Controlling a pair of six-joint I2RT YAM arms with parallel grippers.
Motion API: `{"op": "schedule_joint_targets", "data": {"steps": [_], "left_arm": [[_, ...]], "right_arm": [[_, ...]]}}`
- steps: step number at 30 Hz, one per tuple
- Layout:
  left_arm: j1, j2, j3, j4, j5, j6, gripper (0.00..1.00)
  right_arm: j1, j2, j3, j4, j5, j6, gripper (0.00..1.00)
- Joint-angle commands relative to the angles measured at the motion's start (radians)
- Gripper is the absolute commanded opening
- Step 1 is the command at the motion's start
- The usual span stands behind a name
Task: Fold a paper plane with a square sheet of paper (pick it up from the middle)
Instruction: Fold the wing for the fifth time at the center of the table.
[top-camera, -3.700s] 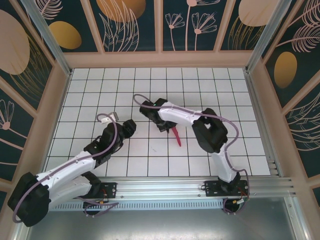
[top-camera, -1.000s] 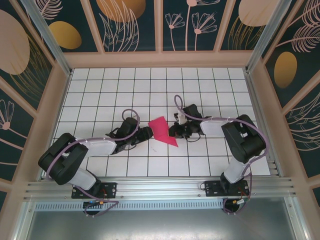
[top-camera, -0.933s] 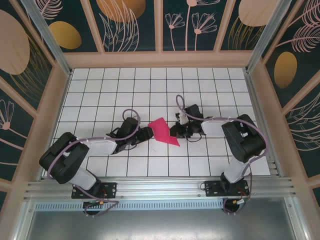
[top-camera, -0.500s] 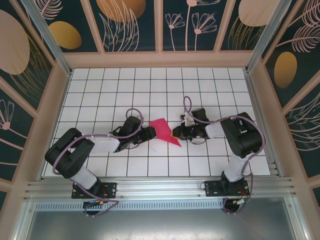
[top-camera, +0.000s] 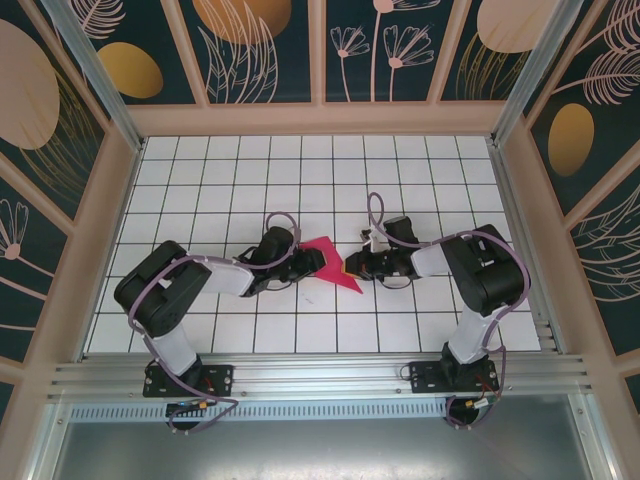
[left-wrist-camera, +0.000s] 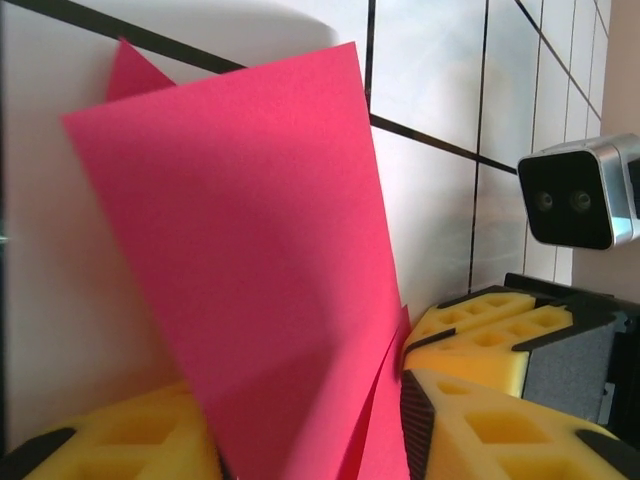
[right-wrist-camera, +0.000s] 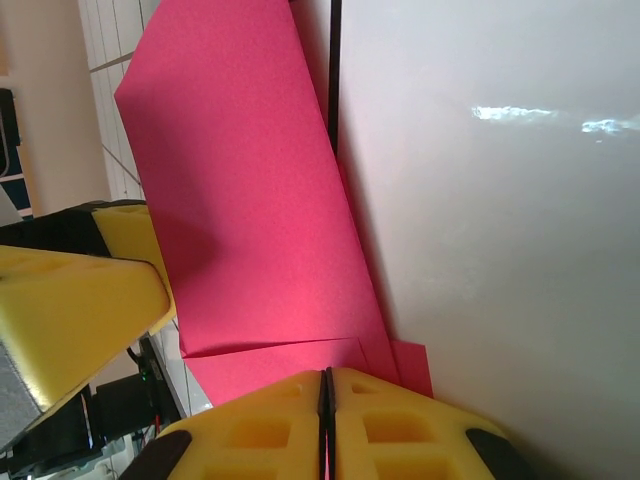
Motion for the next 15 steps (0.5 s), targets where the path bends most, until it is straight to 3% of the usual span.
{"op": "schedule_joint_targets", "data": {"steps": [1,6,12,15], "left_arm": [[-0.012,0.039,0.023,0.046,0.034,-0.032,0.38],[-0.014,0.071,0.044,0.065,0.046,-0.048,0.11],[-0.012,0.049,0.072,-0.031,0.005,-0.035,0.01],[-0.010,0.046,0.098,-0.086,0.004,-0.025,0.00]], "right_arm": [[-0.015,0.031,-0.020,-0.040,0.071,-0.012,0.13],[-0.013,0.006,-0.007,-0.058,0.080,-0.034,0.15],[-0.010,-0.076,0.027,-0.147,0.131,-0.117,0.25],[0.006,-0.166,0.046,-0.221,0.234,-0.183,0.30]]}}
